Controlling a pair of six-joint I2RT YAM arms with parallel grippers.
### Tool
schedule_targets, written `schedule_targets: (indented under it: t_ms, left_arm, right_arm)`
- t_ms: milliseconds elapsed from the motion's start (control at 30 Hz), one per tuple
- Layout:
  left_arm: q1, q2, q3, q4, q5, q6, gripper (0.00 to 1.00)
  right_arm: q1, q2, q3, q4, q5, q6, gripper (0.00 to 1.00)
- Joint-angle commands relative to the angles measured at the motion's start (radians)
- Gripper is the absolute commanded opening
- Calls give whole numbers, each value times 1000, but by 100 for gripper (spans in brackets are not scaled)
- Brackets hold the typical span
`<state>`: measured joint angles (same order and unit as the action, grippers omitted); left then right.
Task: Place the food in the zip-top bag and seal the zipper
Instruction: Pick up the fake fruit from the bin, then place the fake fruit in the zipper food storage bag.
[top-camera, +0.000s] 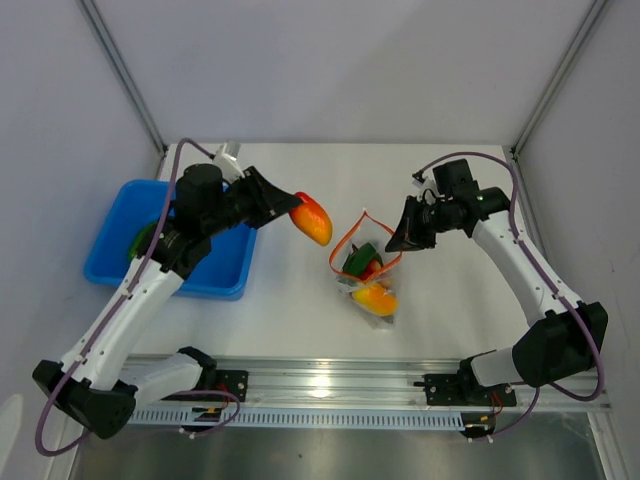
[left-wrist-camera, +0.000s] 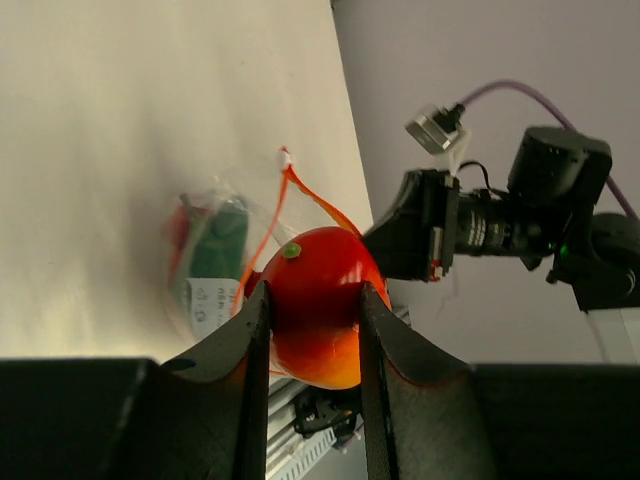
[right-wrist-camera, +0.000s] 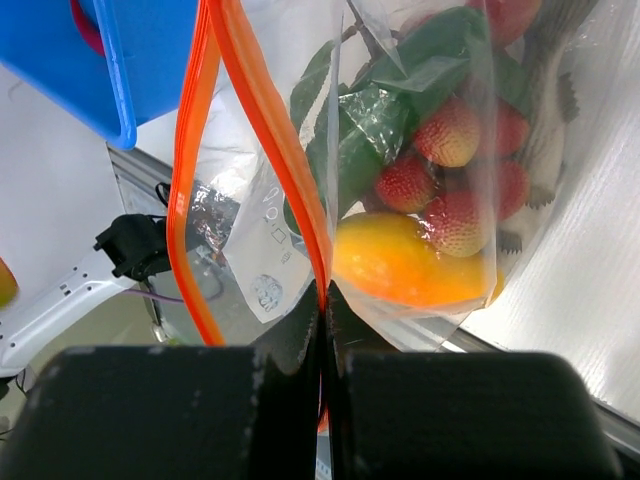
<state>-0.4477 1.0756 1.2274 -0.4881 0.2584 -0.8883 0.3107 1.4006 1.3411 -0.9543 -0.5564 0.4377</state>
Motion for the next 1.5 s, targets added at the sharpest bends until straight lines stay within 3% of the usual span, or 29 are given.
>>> schedule_targets:
  t_ms: [0, 400, 900, 1200, 1467]
  left_arm:
    - [-78, 36, 40, 61, 12, 52, 1]
    - [-266, 263, 277, -1, -59, 189, 1]
    - [-333, 454, 438, -135, -182, 301, 1]
    - [-371, 587, 468, -179, -19, 315, 1]
    - [-391, 613, 435, -219, 31, 344, 1]
  right_arm:
    - [14, -14, 39, 28, 9, 19, 0]
    - [11, -25, 90, -3, -3, 24, 0]
    - [11, -20, 86, 3, -11, 38, 0]
    - [10, -28, 86, 3, 12, 42, 0]
    - [7, -40, 79, 31, 30, 75, 0]
